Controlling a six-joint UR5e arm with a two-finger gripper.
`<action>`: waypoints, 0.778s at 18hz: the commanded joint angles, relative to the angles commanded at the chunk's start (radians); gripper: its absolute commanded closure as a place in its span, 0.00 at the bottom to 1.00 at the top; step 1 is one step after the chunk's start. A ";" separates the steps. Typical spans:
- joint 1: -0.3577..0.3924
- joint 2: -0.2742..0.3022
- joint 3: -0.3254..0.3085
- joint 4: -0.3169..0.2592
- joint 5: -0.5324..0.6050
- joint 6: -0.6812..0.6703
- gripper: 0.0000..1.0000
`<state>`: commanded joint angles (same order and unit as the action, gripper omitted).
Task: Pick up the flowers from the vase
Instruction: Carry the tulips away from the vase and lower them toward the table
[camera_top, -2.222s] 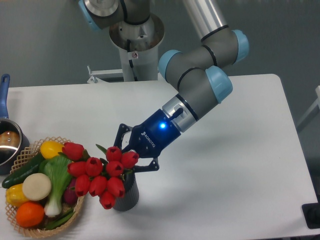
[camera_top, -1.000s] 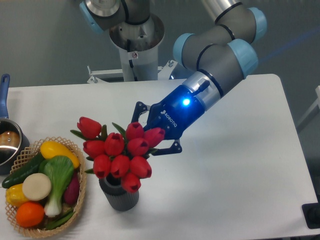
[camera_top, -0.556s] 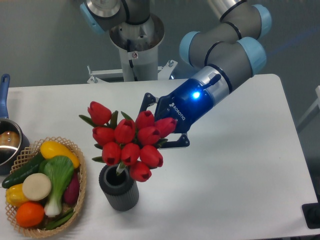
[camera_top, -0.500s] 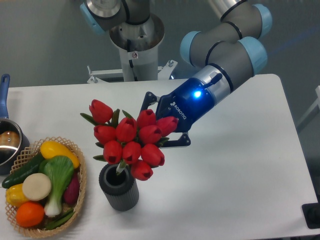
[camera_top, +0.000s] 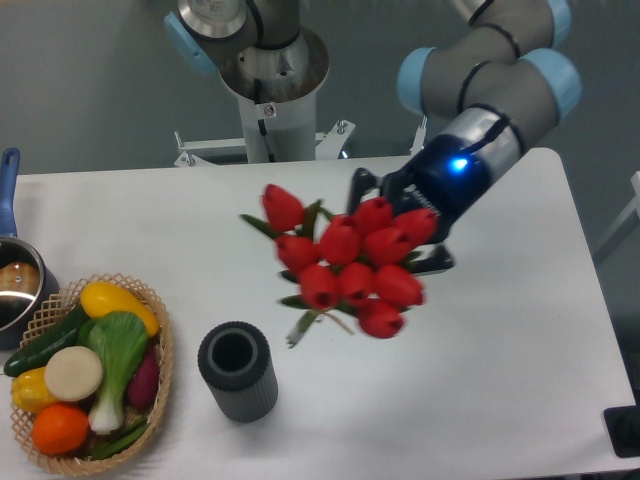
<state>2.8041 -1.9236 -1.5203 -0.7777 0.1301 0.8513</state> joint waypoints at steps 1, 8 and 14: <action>0.003 0.000 0.011 -0.002 0.058 0.002 1.00; 0.037 0.000 0.006 -0.006 0.500 0.224 1.00; 0.040 -0.002 -0.001 -0.008 0.908 0.295 0.91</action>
<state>2.8440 -1.9251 -1.5217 -0.7854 1.0383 1.1459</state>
